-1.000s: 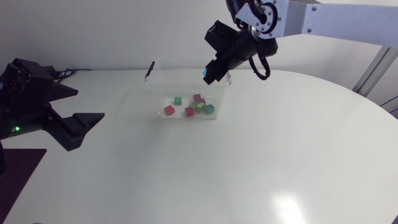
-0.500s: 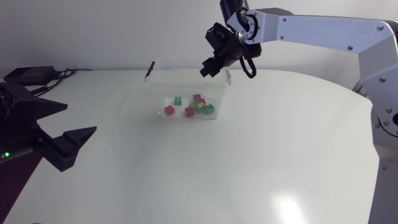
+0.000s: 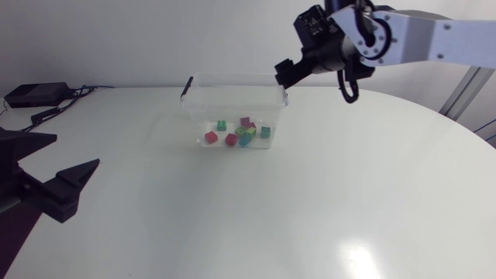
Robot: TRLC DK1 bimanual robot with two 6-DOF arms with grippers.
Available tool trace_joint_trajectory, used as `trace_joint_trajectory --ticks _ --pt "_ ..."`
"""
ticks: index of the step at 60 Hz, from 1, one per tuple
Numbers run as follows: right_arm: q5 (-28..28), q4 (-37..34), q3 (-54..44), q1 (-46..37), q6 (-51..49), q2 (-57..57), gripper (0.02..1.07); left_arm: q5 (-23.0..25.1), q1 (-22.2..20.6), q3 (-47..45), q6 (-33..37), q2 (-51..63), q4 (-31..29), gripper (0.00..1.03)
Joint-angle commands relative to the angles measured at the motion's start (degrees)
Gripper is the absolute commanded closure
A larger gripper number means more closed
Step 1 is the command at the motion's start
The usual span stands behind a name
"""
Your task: Place the duplo bricks in the container
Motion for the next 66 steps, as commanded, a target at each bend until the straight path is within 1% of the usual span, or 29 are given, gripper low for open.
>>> trace_joint_trajectory --ticks 1,4,9,21,31,52,66 --pt "2.4 2.8 -7.8 -0.5 1.3 -5.6 0.06 -0.1 0.7 -2.3 -1.8 -1.7 0.6 0.05" --pt "3.9 5.1 -11.7 -0.5 1.5 -9.2 0.06 -0.1 0.7 -2.8 -2.0 -2.8 0.6 0.05" --pt "6.0 5.7 -16.1 -1.1 2.4 -13.8 0.06 -0.1 1.1 -3.8 -2.1 -4.2 0.6 0.05" --pt "8.2 5.7 -24.2 -3.2 3.2 -23.4 0.06 -0.1 3.8 -6.5 -3.1 -6.2 2.8 0.05" --pt "8.4 5.7 -30.1 -5.2 3.2 -30.5 0.06 -0.1 6.6 -9.5 -3.2 -7.8 5.6 0.05" --pt "8.7 5.0 -39.9 -7.9 3.0 -44.8 0.06 -0.6 6.6 -12.6 -3.0 -9.0 9.2 0.05" --pt "9.6 4.5 -45.2 -9.8 1.0 -53.2 0.06 -1.7 6.6 -15.4 -1.5 -11.2 12.9 0.05"
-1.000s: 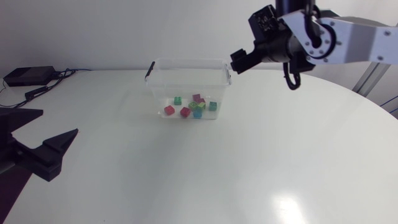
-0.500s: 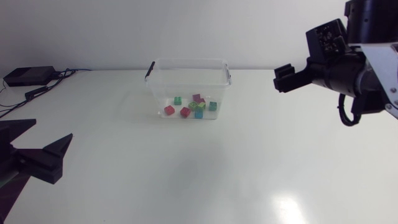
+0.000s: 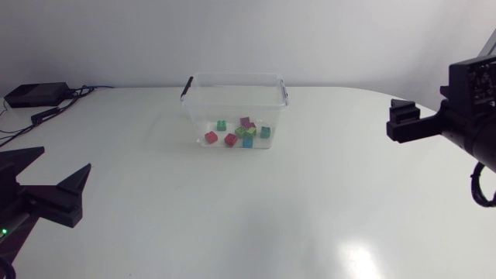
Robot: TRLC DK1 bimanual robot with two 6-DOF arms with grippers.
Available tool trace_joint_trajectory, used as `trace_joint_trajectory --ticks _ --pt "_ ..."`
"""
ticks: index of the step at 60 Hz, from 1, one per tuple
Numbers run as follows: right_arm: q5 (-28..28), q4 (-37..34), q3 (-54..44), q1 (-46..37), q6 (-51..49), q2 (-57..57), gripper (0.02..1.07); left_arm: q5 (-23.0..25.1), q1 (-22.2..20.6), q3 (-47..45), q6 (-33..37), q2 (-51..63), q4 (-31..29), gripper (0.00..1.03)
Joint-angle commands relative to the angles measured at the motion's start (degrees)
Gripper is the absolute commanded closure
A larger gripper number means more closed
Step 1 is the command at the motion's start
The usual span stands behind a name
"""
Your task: Place the duplo bricks in the container
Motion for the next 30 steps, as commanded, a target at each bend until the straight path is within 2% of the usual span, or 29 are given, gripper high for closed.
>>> trace_joint_trajectory --ticks 1,22,30 --pt "1.1 0.0 -3.1 -0.4 -0.9 -2.9 0.06 -1.1 0.4 -2.5 0.5 -1.0 1.6 0.05" --pt "4.5 -1.1 -11.4 -0.4 -4.0 -15.8 0.06 -1.3 0.5 -7.1 1.5 -6.9 4.7 0.05" --pt "1.3 0.0 -15.2 -2.2 -1.5 -19.8 0.06 -1.4 0.2 -9.1 -1.9 -8.2 6.5 0.05"
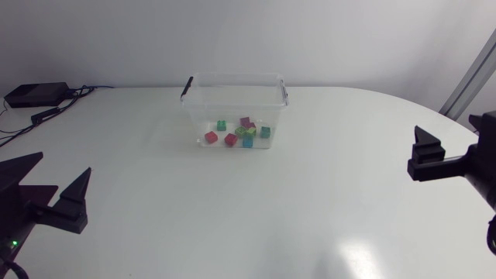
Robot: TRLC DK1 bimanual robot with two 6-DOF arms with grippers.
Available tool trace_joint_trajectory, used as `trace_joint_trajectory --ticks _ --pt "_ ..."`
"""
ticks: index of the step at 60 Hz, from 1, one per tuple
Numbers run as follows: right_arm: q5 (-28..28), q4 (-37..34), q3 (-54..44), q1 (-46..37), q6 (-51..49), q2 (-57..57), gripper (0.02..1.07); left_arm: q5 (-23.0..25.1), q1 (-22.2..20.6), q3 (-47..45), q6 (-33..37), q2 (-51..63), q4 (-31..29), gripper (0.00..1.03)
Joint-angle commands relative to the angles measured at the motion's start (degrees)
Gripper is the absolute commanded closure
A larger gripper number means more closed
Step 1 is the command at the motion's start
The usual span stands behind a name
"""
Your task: Place the duplo bricks in the container
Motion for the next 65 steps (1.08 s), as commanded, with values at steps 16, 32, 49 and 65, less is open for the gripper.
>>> trace_joint_trajectory --ticks 16,32,49,65 --pt "-7.6 2.6 -10.5 -4.7 6.1 -9.7 0.06 -0.6 -0.3 -6.1 -8.8 -3.4 5.0 0.05" --pt "-14.2 4.9 -18.0 -8.3 11.3 -17.5 0.06 -0.9 -0.8 -10.1 -15.8 -5.9 8.7 0.05" --pt "-21.3 7.3 -26.0 -12.2 16.8 -25.7 0.06 -1.1 -1.4 -14.3 -23.1 -8.5 12.6 0.05" --pt "-22.2 7.6 -27.0 -12.7 17.5 -26.7 0.06 -1.1 -1.5 -14.8 -24.1 -8.8 13.1 0.05"
